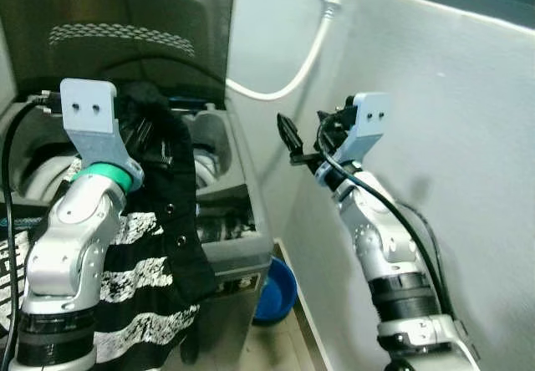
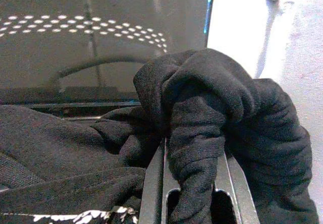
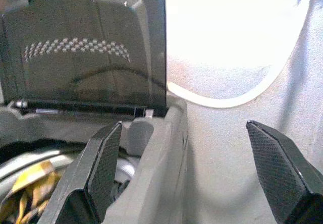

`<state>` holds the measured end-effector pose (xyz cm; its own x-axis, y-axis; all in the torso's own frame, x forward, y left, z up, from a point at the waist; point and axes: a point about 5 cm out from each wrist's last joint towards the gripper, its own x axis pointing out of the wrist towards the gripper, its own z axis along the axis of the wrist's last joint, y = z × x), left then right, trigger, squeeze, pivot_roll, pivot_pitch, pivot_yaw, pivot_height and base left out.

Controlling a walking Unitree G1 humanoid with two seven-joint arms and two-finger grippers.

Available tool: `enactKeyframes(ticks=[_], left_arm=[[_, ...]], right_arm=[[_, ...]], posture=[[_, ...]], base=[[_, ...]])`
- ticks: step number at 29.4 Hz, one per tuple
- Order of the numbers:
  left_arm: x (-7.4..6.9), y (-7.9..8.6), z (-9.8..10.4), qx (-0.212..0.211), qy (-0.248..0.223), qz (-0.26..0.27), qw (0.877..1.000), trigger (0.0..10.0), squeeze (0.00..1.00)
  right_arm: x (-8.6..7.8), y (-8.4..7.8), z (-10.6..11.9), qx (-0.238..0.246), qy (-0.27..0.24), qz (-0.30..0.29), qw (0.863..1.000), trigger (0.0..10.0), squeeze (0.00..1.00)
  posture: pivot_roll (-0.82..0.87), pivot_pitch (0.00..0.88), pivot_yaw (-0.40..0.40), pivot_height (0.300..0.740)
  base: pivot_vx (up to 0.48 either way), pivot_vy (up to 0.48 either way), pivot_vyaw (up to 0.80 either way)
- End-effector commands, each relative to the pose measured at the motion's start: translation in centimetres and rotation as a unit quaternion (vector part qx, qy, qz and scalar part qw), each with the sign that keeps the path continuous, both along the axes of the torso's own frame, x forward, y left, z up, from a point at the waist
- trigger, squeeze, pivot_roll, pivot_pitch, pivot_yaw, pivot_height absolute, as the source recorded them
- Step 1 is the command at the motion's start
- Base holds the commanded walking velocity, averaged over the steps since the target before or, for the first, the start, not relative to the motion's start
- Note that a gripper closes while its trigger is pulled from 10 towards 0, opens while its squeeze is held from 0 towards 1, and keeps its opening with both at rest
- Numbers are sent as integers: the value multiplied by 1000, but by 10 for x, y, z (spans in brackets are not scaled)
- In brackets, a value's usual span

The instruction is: Clothes washing

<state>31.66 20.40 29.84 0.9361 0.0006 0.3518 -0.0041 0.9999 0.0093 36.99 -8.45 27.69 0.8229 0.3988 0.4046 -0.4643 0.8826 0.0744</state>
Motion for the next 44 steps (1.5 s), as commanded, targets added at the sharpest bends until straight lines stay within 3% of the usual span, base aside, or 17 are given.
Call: enactKeyframes(ticks=[1, 13, 25, 32, 44], left_arm=[[-4, 2, 2, 5, -7, 10, 1000, 10000, 0], [-6, 0, 6, 4, -4, 1, 1000, 10000, 0], [-6, -1, 8, 5, -5, -5, 1000, 10000, 0], [-9, 3, 8, 10, -5, 3, 1000, 10000, 0], [-11, 5, 11, 16, -9, 11, 1000, 10000, 0]], right_arm=[[1, 3, -6, -10, 10, 3, 1000, 10000, 0], [1, 4, -10, 2, 25, -1, 1000, 10000, 0], [1, -1, -10, 10, 27, -9, 1000, 10000, 0], [-1, 6, -12, -7, 22, -1, 1000, 10000, 0], [0, 9, -11, -5, 22, 6, 1000, 10000, 0]], posture=[[19, 0, -104, 740], [18, 0, -95, 740], [17, 0, -93, 740], [25, 0, -104, 740], [34, 0, -113, 740]], base=[[0, 0, 0], [0, 0, 0], [0, 457, -506], [0, 419, 0], [0, 0, 0]])
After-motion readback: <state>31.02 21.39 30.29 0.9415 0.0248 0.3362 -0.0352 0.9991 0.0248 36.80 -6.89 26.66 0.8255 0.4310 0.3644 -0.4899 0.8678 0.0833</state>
